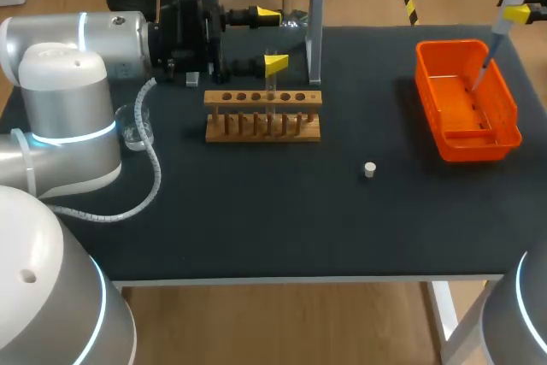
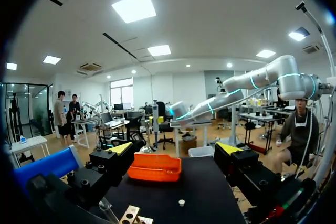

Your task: Invert the test tube, pick up the pipette, mount the tip to pipette, aspirate from beaker and dispense into the tube, eject the tip, return the pipette, and cap with the stopper.

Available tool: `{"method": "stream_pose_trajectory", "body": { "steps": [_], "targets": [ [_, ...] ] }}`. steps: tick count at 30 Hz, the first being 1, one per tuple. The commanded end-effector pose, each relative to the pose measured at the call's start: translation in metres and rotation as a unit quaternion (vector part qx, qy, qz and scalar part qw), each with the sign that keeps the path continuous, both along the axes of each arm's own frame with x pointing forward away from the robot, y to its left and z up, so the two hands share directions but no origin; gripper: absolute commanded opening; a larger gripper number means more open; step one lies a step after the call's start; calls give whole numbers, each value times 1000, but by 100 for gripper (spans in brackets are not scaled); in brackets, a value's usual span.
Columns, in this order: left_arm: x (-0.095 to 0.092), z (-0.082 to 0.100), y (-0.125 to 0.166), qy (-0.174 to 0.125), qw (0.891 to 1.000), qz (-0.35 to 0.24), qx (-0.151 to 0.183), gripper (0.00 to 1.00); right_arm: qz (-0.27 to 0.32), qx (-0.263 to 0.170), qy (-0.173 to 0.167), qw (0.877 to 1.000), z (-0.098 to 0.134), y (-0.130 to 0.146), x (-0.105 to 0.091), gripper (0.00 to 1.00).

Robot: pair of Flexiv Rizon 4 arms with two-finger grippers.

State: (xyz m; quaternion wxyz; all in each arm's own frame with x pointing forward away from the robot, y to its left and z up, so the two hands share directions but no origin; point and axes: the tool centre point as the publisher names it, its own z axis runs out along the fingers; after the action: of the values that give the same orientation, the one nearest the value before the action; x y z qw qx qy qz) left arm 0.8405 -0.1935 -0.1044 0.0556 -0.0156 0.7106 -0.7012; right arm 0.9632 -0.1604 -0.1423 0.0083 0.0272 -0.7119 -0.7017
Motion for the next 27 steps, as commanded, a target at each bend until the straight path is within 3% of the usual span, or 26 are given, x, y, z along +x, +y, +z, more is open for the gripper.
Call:
{"method": "stream_pose_trajectory", "body": {
  "steps": [1, 27],
  "targets": [
    [1, -1, -1, -1, 1000, 0, 0, 100, -3, -6, -1, 1000, 1, 0, -2, 0],
    [1, -1, -1, -1, 1000, 0, 0, 100, -14, -13, -6, 1000, 3, -2, -1, 0]
  ]
}}
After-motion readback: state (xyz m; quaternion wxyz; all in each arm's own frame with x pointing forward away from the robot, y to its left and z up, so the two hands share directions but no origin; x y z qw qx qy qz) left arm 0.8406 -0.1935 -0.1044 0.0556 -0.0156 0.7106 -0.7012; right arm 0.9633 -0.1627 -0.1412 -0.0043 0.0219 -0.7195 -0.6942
